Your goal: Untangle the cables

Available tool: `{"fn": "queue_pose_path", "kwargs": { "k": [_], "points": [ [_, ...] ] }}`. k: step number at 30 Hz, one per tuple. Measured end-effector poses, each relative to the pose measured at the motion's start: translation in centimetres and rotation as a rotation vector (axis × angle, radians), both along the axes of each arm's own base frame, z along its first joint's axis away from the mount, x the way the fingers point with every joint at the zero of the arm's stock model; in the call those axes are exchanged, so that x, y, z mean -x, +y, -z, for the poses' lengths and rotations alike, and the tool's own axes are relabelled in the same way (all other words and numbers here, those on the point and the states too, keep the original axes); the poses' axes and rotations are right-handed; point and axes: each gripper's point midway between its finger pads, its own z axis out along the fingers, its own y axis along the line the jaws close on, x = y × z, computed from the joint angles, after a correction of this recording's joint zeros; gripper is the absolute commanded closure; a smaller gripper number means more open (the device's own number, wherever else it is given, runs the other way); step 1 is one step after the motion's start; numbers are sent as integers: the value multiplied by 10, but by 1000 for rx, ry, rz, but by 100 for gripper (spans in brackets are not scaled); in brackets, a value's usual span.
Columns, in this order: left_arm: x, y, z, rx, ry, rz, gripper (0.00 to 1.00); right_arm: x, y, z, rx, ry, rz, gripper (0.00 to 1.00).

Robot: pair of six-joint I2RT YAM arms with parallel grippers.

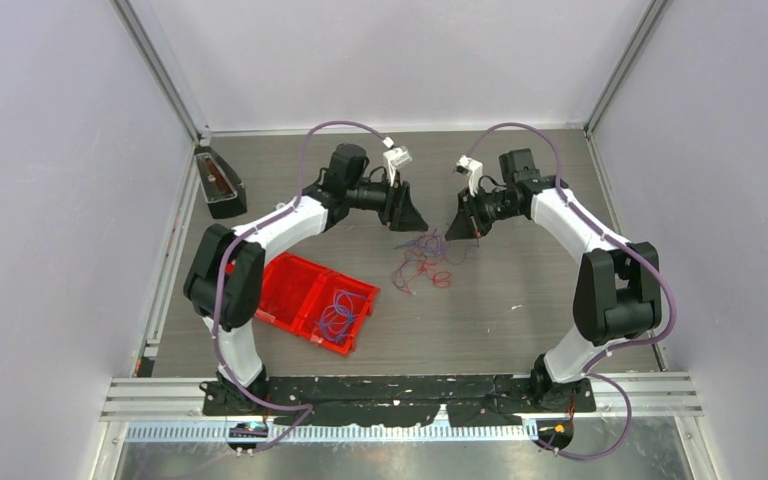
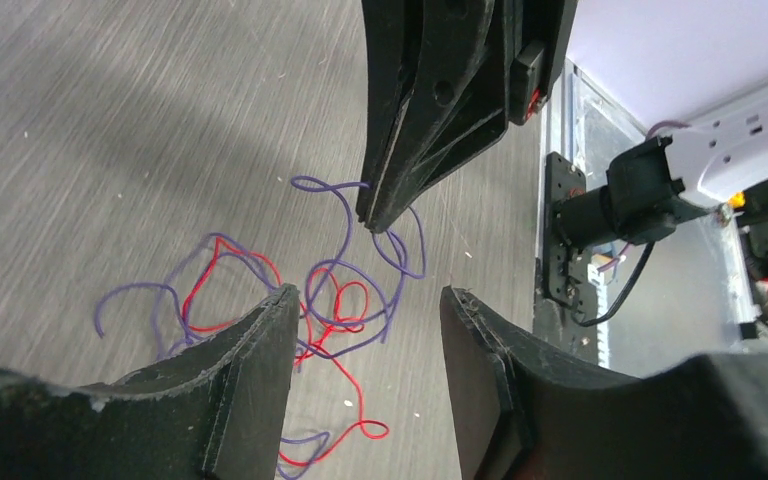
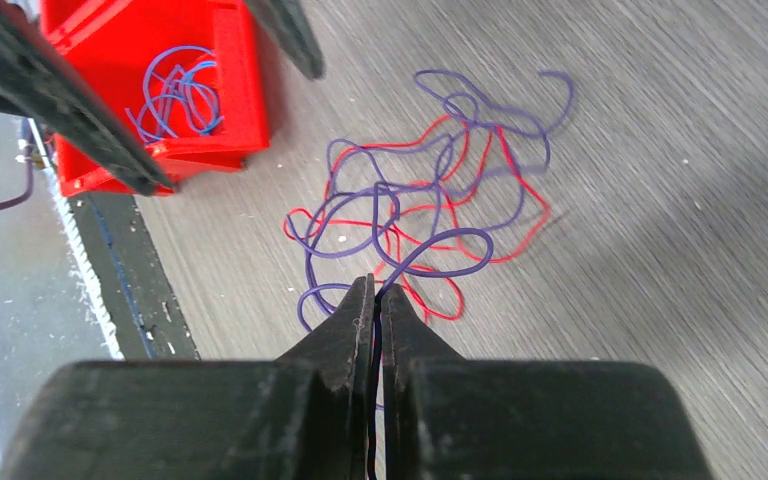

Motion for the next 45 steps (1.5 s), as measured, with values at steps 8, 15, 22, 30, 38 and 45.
{"fn": "queue_pose_path", "kwargs": {
  "k": [8,15,22,30,38,45],
  "points": [
    [2,-6,-1,53,-164,84,47,9,11,-20,-88,-13,-51,95],
    [9,-14,16,36,-227,151,48,14,19,-41,-130,-57,-85,95],
    [21,-23,27,17,-255,206,89,20,28,-49,-144,-74,-118,94],
    [19,-9,19,-29,-247,184,100,20,26,-47,-117,-81,-117,87],
    [-42,85,-47,-28,-295,-140,100,15,5,-18,4,-88,-106,93],
    [-48,119,-95,6,-335,-271,100,4,-10,31,123,-16,-85,95]
  ]
}}
